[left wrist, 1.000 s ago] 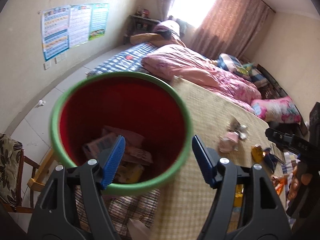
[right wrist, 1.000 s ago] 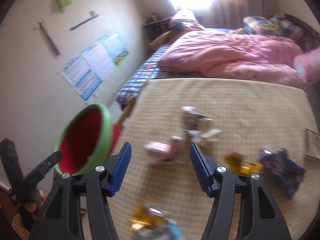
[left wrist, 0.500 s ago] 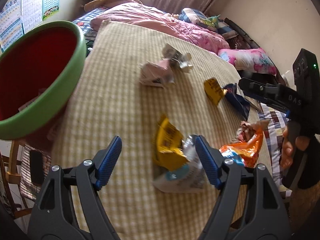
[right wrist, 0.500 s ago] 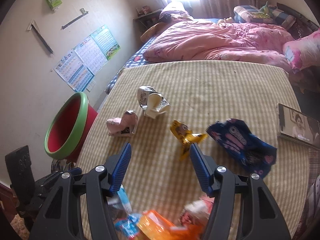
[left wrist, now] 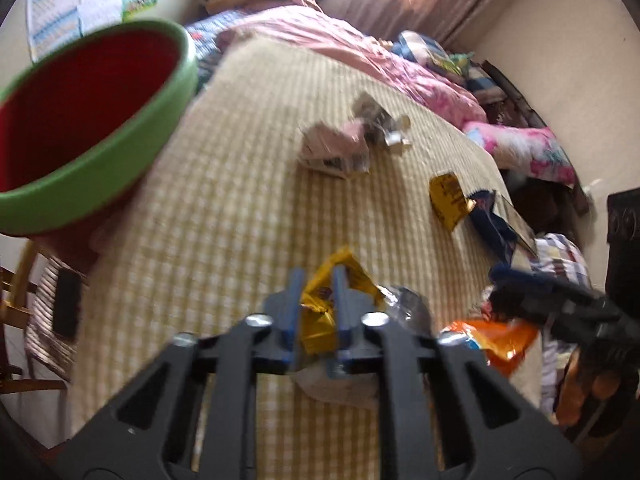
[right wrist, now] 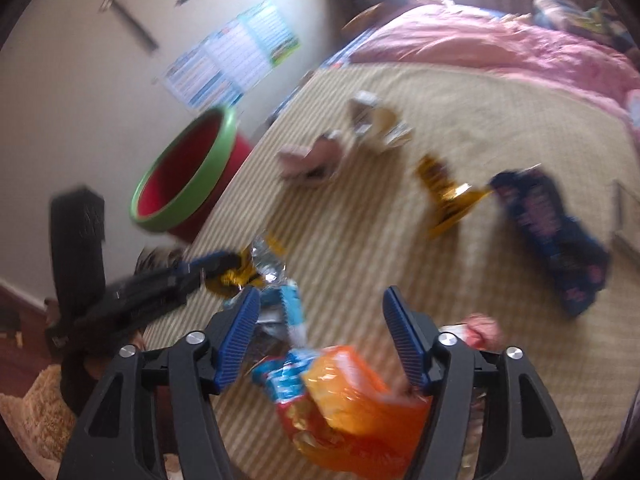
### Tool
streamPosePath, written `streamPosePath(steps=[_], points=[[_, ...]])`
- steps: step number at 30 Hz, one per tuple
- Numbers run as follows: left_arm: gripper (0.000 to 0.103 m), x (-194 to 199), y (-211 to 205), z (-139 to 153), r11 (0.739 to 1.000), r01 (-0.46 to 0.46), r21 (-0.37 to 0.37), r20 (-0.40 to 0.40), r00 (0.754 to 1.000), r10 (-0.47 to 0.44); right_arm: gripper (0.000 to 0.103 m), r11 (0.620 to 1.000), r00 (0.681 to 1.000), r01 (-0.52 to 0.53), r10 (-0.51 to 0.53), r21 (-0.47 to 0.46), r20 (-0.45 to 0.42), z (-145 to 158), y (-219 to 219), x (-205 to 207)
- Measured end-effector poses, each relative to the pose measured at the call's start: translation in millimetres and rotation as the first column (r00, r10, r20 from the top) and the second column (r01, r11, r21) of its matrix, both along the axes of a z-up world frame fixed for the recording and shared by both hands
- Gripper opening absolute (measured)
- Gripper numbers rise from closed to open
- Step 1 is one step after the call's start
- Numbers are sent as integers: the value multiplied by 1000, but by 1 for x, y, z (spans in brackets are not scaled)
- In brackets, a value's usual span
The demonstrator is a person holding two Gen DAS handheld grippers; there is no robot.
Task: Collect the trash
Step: 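Move both open tools back over the wrappers on the mattress, then grasp the silver-yellow wrapper with the left tool while the right tool grasps the blue-white wrapper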
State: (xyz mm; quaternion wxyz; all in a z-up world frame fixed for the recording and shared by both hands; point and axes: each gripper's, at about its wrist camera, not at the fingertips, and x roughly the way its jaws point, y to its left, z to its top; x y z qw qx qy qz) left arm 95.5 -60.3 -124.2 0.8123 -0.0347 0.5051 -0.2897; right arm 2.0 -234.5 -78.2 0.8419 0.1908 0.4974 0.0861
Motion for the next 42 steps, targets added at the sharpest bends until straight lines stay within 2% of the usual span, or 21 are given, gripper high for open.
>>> streamPosePath(steps=[4, 6, 9, 12, 13, 14, 15, 20, 24, 28, 30, 35, 37, 41, 42], points=[[2, -1, 15, 7, 998, -64, 1, 24, 998, 64, 67, 997, 997, -78, 79, 17, -25, -9, 22, 7], [3, -2, 21, 6, 996, -87, 6, 23, 996, 87, 72, 994, 993, -112, 112, 18, -39, -13, 31, 11], [4, -4, 31, 5, 993, -117, 7, 16, 993, 117, 72, 988, 987, -154, 154, 4, -54, -17, 41, 19], [18, -7, 38, 2, 991, -133, 6, 2, 991, 133, 71, 982, 979, -191, 190, -3, -68, -24, 51, 26], [21, -6, 37, 0, 991, -133, 5, 0, 991, 133, 68, 979, 977, -201, 201, -5, -72, -27, 54, 28], [22, -6, 37, -1, 991, -133, 4, -2, 991, 133, 56, 978, 975, -209, 208, -5, -74, -29, 56, 29], [23, -7, 38, -1, 991, -133, 4, -3, 991, 133, 51, 975, 972, -220, 219, -3, -82, -32, 58, 30], [31, -11, 42, 0, 990, -138, -3, 0, 990, 138, 46, 971, 969, -237, 237, 5, -65, -27, 57, 30], [41, -7, 42, 4, 990, -138, -23, 10, 990, 138, 45, 979, 979, -203, 203, -1, -12, -7, 44, 23], [45, -6, 34, 7, 994, -110, -19, 34, 993, 111, 45, 996, 993, -92, 92, 0, 72, 20, 17, 19], [51, -6, 26, 9, 997, -80, -5, 58, 995, 80, 46, 1000, 994, -27, 27, -1, 106, 29, 3, 17], [61, -14, 0, 13, 998, 39, 57, 118, 992, -46, 46, 998, 990, 62, -63, 16, 124, 34, -16, 16], [62, -16, -11, 7, 992, 82, 98, 128, 987, -94, 46, 996, 989, 84, -87, 25, 120, 33, -23, 14], [61, -11, -19, -12, 986, 95, 138, 103, 989, -110, 47, 995, 989, 97, -101, 39, 109, 28, -19, 9], [55, -10, -19, -17, 985, 91, 146, 93, 990, -105, 47, 995, 989, 95, -99, 40, 106, 28, -18, 9]])
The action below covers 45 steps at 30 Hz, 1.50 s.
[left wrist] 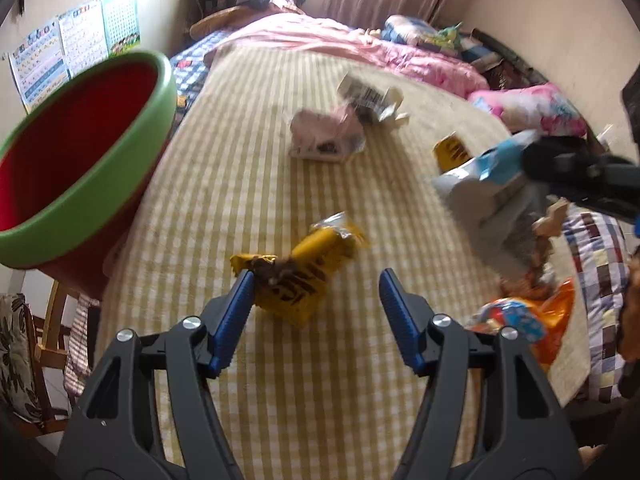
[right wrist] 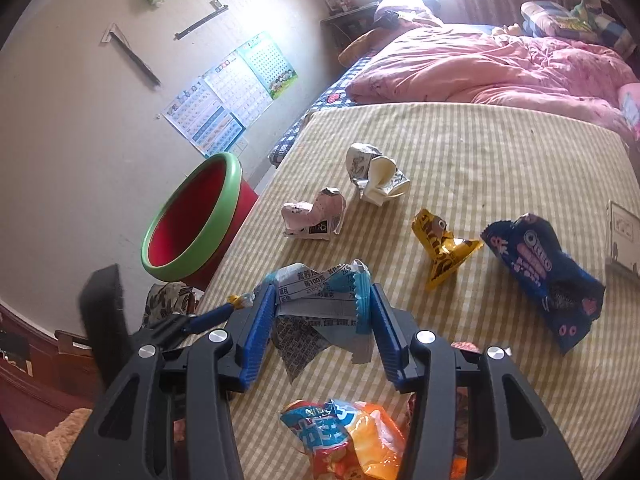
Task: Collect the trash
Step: 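Grasp the silver-yellow wrapper with the left tool while the right tool grasps the blue-white wrapper, then carry both wrappers over the red bucket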
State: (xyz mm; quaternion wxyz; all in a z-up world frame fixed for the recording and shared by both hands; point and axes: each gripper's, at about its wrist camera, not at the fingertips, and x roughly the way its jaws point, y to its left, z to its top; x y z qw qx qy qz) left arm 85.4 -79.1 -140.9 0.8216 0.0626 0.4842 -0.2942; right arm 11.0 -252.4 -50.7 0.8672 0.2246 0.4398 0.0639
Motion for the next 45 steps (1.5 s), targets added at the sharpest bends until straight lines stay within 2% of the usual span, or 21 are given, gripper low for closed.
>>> streamPosePath(steps=[2, 4, 7, 21, 45], points=[[45, 1, 3, -5, 1000, -12, 4, -19, 1000, 12, 47, 1000, 1000, -3, 3, 1, 0, 0, 2, 0], [40, 2, 5, -5, 1000, -19, -7, -21, 1000, 19, 47, 1000, 1000, -2, 2, 4, 0, -1, 3, 1], [38, 3, 10, -1, 999, -34, -27, -18, 999, 34, 47, 1000, 1000, -2, 2, 7, -2, -2, 4, 3], [37, 4, 33, 29, 985, -116, -125, 8, 993, 118, 48, 999, 1000, -25, 25, 21, -16, -8, 16, 15], [37, 31, 59, 50, 976, -138, -170, 24, 989, 144, 48, 999, 999, -35, 36, 33, -25, -9, 35, 44]])
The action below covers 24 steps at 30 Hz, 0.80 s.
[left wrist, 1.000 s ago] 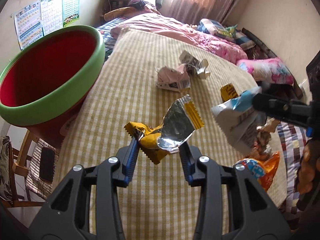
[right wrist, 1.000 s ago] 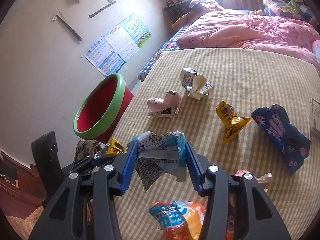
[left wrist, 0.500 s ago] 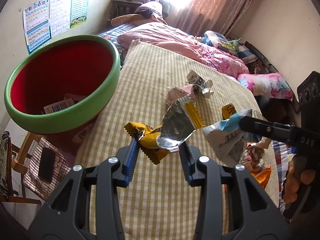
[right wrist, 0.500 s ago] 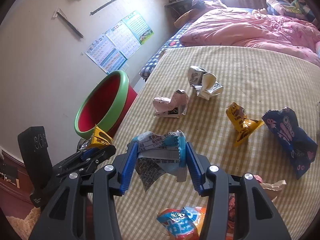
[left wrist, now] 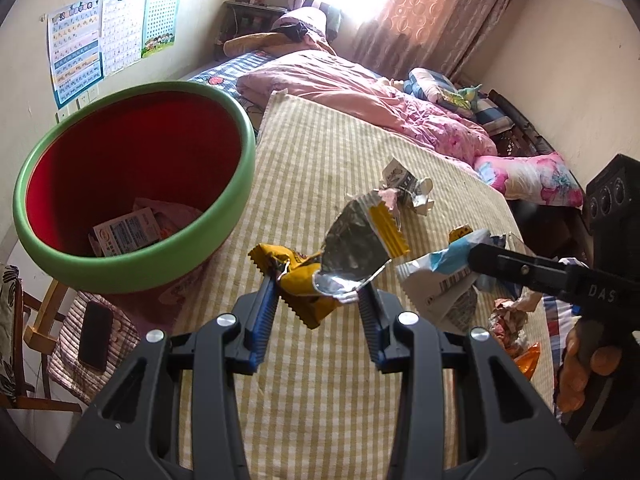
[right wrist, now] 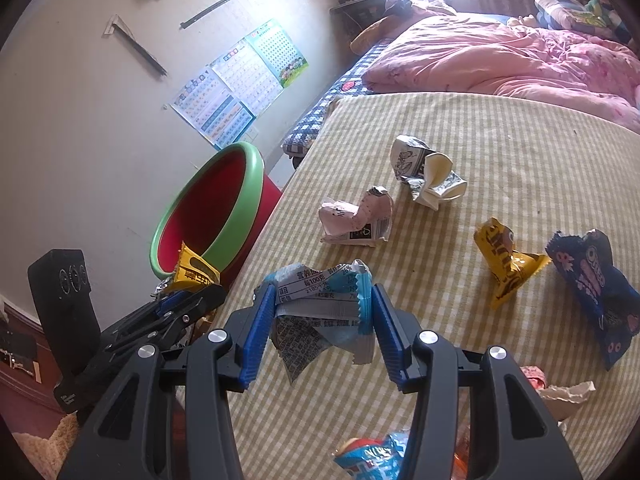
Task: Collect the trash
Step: 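Carry both wrappers over the red bucket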
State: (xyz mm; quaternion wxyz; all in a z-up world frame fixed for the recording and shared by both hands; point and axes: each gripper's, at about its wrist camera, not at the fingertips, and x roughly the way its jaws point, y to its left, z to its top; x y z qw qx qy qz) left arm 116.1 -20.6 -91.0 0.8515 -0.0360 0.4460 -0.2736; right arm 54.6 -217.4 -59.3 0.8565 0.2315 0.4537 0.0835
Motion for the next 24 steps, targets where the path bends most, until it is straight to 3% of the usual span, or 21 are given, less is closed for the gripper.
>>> streamPosePath(steps=[24], points=[[37, 29, 19, 13, 999, 6, -43, 25, 1000, -5, 49, 1000, 1000, 10, -10, 5, 3, 1, 20, 25]])
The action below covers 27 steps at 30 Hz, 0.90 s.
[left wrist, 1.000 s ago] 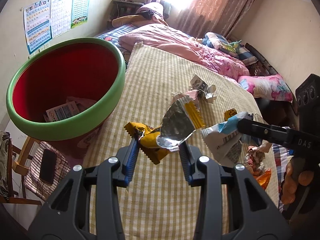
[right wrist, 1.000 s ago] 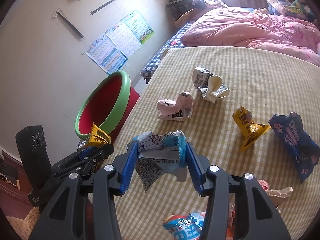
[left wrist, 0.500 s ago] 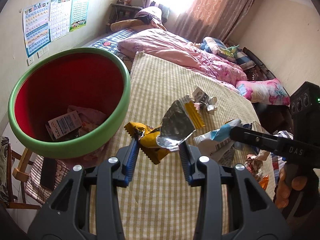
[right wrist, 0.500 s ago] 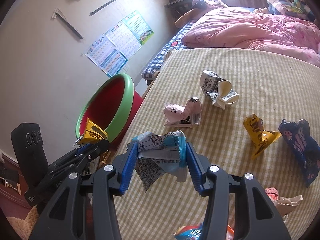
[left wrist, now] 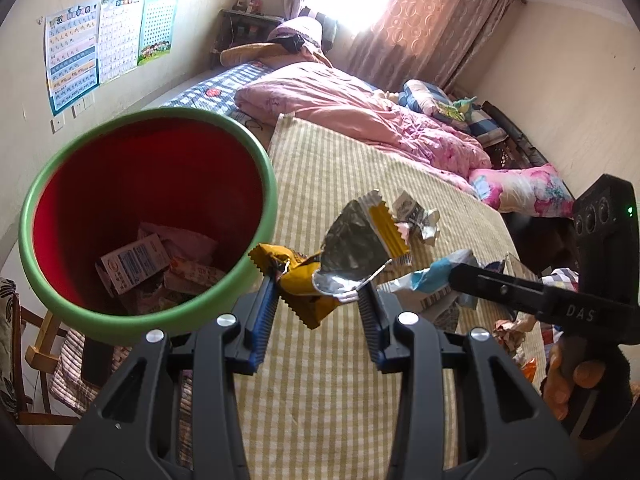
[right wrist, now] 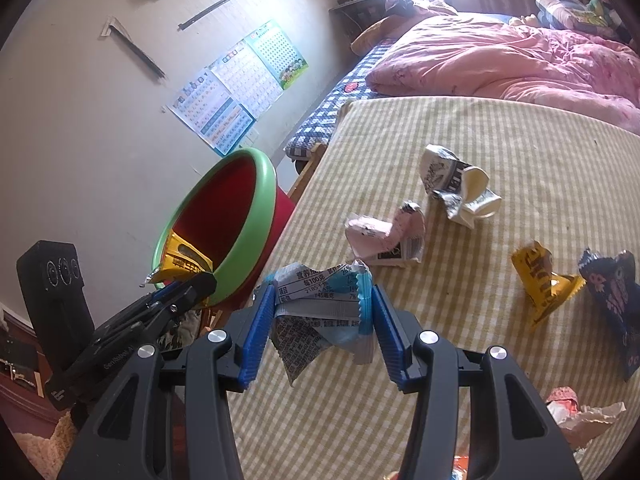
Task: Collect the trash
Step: 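Carry both wrappers over the red bucket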
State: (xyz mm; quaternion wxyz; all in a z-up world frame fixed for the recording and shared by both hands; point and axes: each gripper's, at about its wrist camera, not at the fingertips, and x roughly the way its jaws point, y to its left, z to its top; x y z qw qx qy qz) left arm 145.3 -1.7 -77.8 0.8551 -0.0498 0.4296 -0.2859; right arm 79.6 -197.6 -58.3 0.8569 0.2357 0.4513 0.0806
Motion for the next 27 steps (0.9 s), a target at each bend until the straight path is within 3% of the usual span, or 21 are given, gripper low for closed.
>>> streamPosePath(steps=[27], points=[[37, 33, 20, -1, 1000, 0, -24, 6, 1000, 0, 49, 999, 1000, 26, -26, -21, 17, 7, 20, 25]])
